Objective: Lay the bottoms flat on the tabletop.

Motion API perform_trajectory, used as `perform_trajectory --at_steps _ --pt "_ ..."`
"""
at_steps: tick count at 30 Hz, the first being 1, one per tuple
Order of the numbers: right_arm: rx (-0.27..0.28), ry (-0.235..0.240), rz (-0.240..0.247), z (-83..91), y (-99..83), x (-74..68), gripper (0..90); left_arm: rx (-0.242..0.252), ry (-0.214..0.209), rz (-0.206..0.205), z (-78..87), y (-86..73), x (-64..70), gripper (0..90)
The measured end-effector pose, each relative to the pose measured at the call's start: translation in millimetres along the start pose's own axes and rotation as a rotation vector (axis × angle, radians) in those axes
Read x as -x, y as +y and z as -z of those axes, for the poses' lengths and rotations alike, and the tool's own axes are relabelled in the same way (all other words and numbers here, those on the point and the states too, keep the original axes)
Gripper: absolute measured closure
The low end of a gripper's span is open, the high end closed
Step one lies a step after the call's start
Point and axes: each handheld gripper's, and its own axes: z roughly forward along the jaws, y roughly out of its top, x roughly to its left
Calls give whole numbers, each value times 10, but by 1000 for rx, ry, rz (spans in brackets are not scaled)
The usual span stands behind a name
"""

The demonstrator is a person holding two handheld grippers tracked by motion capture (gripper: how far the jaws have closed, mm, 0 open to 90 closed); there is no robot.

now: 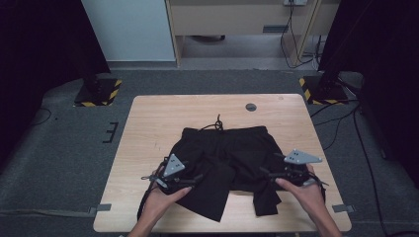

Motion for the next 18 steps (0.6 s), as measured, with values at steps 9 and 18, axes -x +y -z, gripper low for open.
perform_trajectory --at_steps 9,18 --pt "-147 -191 -91 -561 139 794 572 -20 116 5 93 237 -569 170" --pt "-235 -201 -123 -819 30 1004 580 -52 187 90 -9 236 -1039 258"
